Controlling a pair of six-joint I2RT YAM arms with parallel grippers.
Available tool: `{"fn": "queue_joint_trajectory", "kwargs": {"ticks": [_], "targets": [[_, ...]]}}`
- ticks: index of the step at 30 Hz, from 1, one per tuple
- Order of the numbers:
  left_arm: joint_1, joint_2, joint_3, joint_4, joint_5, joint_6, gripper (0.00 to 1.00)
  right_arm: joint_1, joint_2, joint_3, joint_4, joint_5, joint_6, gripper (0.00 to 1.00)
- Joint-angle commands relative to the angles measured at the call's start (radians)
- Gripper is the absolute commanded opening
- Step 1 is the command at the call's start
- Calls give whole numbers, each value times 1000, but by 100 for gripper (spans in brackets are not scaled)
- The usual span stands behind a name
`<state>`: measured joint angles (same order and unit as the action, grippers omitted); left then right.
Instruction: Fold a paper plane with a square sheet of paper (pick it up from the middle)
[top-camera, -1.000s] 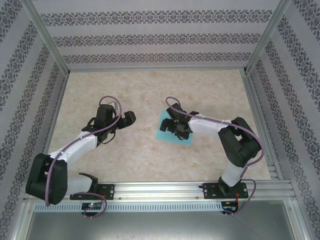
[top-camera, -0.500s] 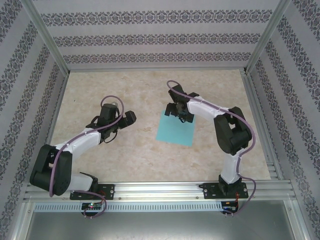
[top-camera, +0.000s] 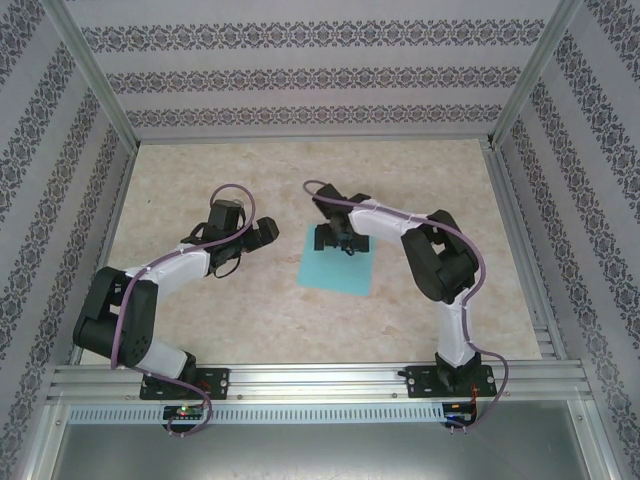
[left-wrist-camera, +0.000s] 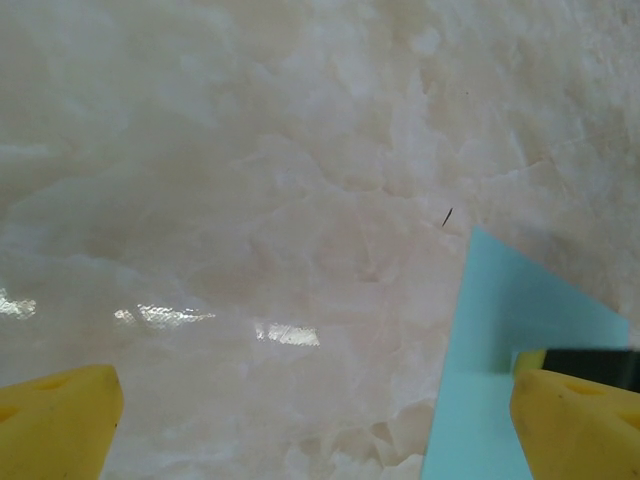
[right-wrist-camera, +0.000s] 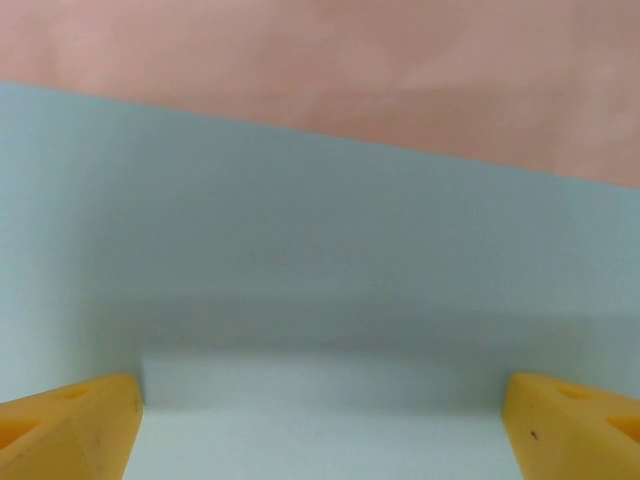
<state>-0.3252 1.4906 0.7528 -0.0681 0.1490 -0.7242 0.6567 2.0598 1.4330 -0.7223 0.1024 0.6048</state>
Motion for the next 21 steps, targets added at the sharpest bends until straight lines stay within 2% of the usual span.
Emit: {"fn": "queue_joint_trajectory", "kwargs": {"ticks": [1, 8, 12, 17, 21], "targets": [[-13, -4, -14, 41, 3, -10, 100, 86, 23, -67, -6, -90, -68, 93], [-13, -27, -34, 19, -34, -14, 100, 67, -106, 29, -85, -6, 4, 98], [-7, -49, -38, -42, -103, -32, 100, 74, -116, 10, -104, -34, 99, 98], [37, -54, -55, -39, -32, -41, 100, 98, -106, -19, -95, -62, 187, 98], [48, -65, -55, -45, -21, -39, 100, 107, -98, -16, -110, -57, 234, 98]]}}
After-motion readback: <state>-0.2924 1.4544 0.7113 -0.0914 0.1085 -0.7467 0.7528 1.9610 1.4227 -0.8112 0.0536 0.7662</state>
